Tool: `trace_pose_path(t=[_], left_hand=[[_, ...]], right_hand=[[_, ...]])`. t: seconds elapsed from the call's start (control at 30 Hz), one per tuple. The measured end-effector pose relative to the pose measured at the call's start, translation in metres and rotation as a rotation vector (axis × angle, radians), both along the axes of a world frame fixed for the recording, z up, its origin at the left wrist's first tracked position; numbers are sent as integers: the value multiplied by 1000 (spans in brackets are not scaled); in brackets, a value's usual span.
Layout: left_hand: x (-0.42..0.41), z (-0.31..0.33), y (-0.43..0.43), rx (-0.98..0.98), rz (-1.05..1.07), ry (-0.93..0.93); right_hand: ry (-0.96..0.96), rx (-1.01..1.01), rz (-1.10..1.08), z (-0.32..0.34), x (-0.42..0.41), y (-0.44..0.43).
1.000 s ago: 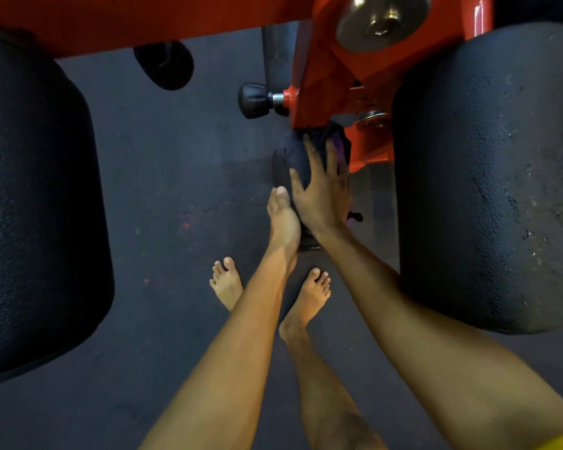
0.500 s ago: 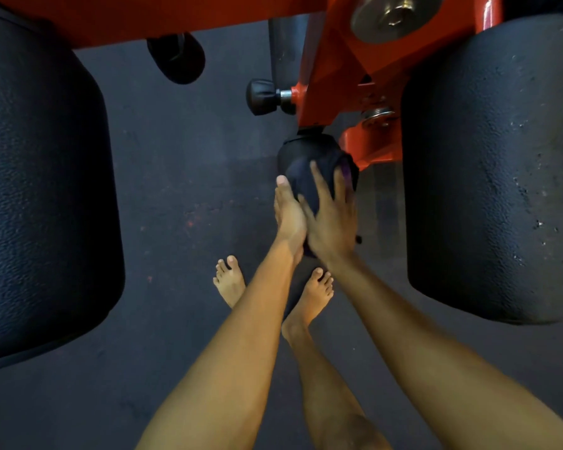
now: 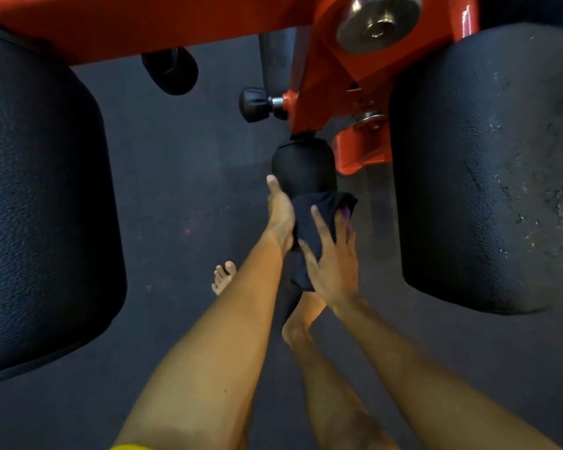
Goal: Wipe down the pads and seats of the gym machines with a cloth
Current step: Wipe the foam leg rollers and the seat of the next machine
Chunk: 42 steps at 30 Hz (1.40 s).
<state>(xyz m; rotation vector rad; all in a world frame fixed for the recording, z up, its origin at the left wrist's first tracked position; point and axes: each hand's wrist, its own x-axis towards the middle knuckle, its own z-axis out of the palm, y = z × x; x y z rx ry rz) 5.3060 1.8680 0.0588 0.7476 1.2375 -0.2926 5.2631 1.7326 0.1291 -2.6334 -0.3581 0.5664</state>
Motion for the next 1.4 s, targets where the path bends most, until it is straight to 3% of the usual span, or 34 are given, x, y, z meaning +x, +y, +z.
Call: trace_pose_path(t=[0.17,0.27,0.4,0.5,0.6,0.7,0.8,0.87,0.97,1.07,1.2,1.4], left_hand=[[-1,98,-25,256,-113,-73],[-2,68,-16,257,-70,-70],[7,50,6,141,-134,-49],[-1,27,8,86,-180,-49],[-6,60,-9,281,-243,4],[-11,103,-35,490,-339,-77],[-24,104,-49,544,-237,-140],[-26,92,-38,529,-211,-120],[-16,72,-13,258,-147,-122],[-7,61,6,106,-65,-52],[-13,56,-7,76,-12,-94],[-30,45,-46,284,-62,-110]], right_hand=[[-24,4,-56,3,89,57],[-50,10,-83,4,102,72],[-67,53,1,0,44,29],[32,46,33,4,-1,-8],[149,127,-100,9,3,-11],[119,156,-233,-2,55,21],[54,162,-251,-9,97,52],[20,142,-184,-6,94,55],[-85,63,23,0,56,34],[-89,23,119,-1,9,-1],[41,74,26,0,4,-14],[-9,-14,-40,4,86,60]])
